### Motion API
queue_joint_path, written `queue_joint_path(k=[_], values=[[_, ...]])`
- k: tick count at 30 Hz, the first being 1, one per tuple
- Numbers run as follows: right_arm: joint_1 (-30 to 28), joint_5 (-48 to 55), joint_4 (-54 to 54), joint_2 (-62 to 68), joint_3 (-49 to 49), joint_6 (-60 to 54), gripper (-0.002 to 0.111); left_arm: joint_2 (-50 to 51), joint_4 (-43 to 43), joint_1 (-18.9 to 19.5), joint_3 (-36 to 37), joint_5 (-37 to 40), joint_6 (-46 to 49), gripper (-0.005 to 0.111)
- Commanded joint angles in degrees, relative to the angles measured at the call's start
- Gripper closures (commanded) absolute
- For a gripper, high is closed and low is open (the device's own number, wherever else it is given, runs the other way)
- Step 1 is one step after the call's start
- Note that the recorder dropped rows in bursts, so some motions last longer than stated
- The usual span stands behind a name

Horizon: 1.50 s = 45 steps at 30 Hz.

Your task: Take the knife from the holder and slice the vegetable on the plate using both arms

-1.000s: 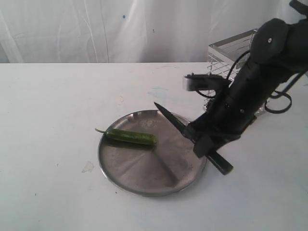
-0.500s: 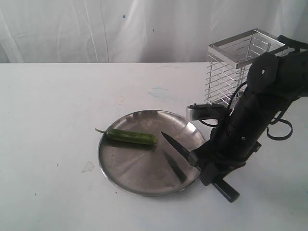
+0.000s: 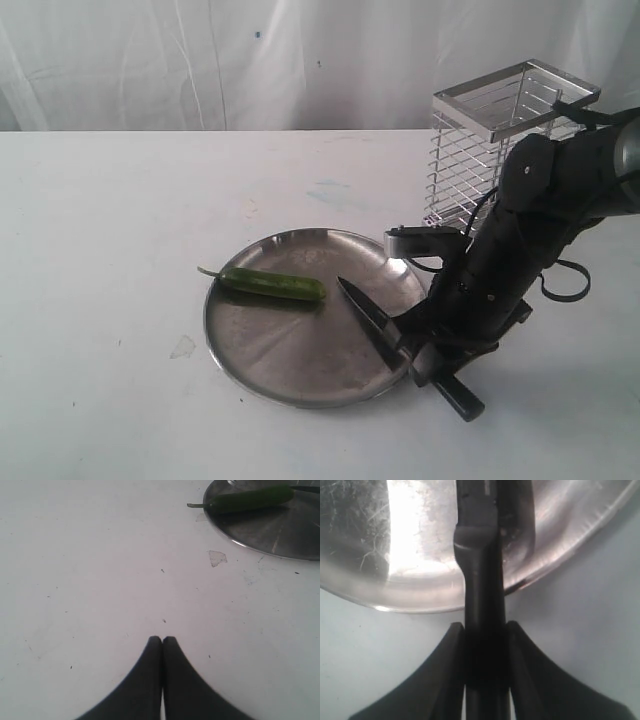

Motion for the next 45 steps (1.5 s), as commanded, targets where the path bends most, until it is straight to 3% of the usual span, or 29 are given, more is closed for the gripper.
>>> queue_joint_path(k=[1, 8, 29, 35, 39, 42, 45], values=[[-0.1, 0.1, 0.3, -0.1, 0.1, 0.0, 0.086, -0.2, -0.6, -0.2, 0.2, 0.5, -0.3, 0.107], [-0.1, 0.1, 0.3, -0.1, 0.1, 0.0, 0.065, -0.2, -0.6, -0.2, 0.2, 0.5, -0.3, 0.107], [-0.1, -1.1, -1.5, -1.0, 0.1, 0.0, 0.065, -0.2, -0.6, -0.2, 0.2, 0.5, -0.3, 0.107], [-0.3, -0.5, -7.1, -8.5, -1.5, 6.9, 0.065, -0.2, -0.6, -0.2, 0.2, 0.5, -0.3, 0.107], [-7.8, 8.7, 3.3, -9.1, -2.0, 1.7, 0.065, -0.2, -0.6, -0.2, 0.2, 0.5, -0.3, 0.107], [-17.2, 17.6, 18.1, -9.1, -2.0, -10.4, 0.065, -0.2, -0.6, -0.2, 0.2, 0.5, -0.3, 0.107], [-22.0, 19.0, 29.9, -9.4, -0.1, -26.5, 0.066, -0.2, -0.6, -0.2, 0.2, 0.5, -0.3, 0.107]])
